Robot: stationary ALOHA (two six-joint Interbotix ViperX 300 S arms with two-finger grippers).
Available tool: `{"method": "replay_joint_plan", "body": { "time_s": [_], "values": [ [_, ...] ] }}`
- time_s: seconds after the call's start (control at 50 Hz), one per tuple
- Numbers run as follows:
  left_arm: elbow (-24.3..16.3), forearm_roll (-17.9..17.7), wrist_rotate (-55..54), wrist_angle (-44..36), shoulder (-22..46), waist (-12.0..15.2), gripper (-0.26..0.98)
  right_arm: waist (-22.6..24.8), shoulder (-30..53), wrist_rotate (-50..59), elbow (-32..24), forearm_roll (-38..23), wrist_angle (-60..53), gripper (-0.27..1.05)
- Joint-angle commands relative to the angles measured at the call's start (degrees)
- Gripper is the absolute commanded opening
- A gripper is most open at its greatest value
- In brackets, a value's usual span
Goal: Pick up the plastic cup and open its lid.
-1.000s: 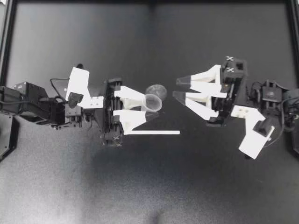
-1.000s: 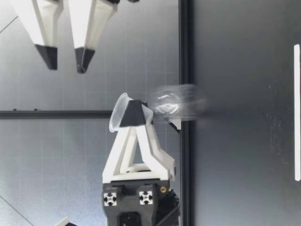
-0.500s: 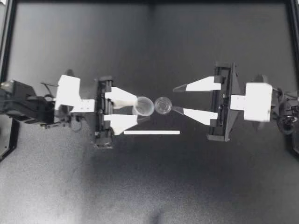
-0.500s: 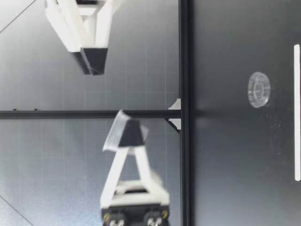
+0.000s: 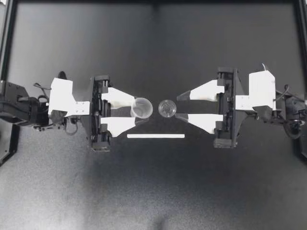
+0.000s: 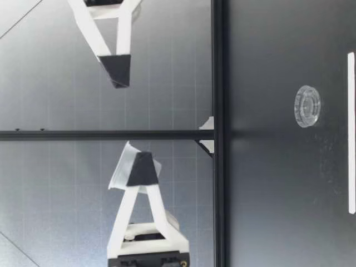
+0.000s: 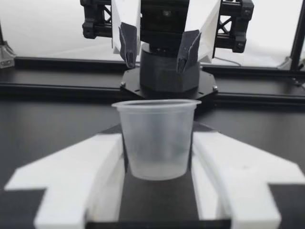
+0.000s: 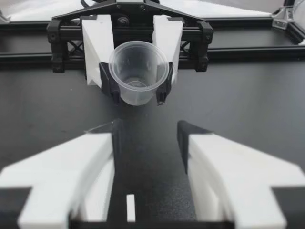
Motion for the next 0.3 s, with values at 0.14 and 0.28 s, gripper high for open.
{"method": "replay_joint_plan", "body": {
  "time_s": [0.14, 0.28],
  "values": [
    [-0.5, 0.1, 0.2, -0.2, -1.7, 0.0, 0.23, 0.2, -0.4, 0.1, -0.9, -0.2, 0.1, 0.51],
    [-0.4, 0.1, 0.2, 0.1, -1.8, 0.0, 0.23, 0.2, -0.4, 0.0, -0.9, -0.2, 0.2, 0.51]
  ]
}}
